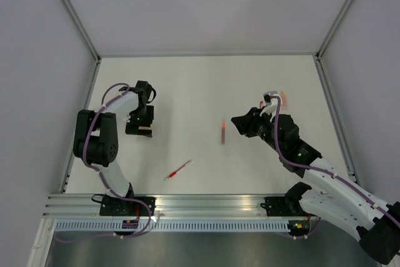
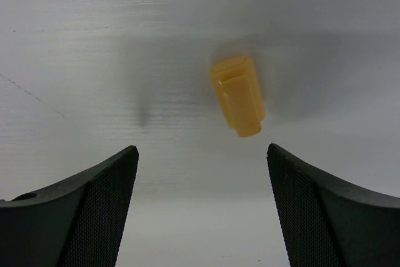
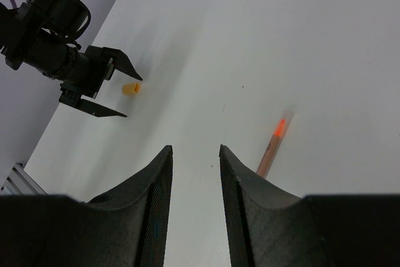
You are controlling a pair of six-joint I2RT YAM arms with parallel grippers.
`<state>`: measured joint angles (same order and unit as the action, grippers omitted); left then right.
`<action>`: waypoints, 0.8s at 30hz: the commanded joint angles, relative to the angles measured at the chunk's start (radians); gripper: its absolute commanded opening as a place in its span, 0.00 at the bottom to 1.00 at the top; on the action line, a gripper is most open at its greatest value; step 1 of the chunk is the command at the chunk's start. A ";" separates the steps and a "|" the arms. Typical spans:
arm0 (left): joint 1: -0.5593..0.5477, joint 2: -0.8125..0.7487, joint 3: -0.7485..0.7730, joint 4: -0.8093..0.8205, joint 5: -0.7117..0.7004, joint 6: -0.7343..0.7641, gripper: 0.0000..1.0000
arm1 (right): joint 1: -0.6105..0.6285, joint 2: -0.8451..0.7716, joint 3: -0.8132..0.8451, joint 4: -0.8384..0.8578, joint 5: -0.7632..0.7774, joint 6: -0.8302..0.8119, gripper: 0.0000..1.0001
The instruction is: Insert the pens into the pen caps
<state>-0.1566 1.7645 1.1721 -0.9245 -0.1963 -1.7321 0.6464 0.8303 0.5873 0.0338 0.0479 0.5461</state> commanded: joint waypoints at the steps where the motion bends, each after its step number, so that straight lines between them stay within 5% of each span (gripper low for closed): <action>1: 0.006 0.047 0.053 0.016 0.028 -0.041 0.87 | 0.004 -0.008 -0.001 0.011 -0.017 0.009 0.42; 24: 0.094 0.072 0.066 0.069 -0.038 -0.020 0.86 | 0.004 -0.010 -0.006 0.021 -0.039 0.011 0.42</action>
<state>-0.0669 1.8282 1.2198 -0.8570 -0.2184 -1.7332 0.6460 0.8295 0.5831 0.0303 0.0189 0.5468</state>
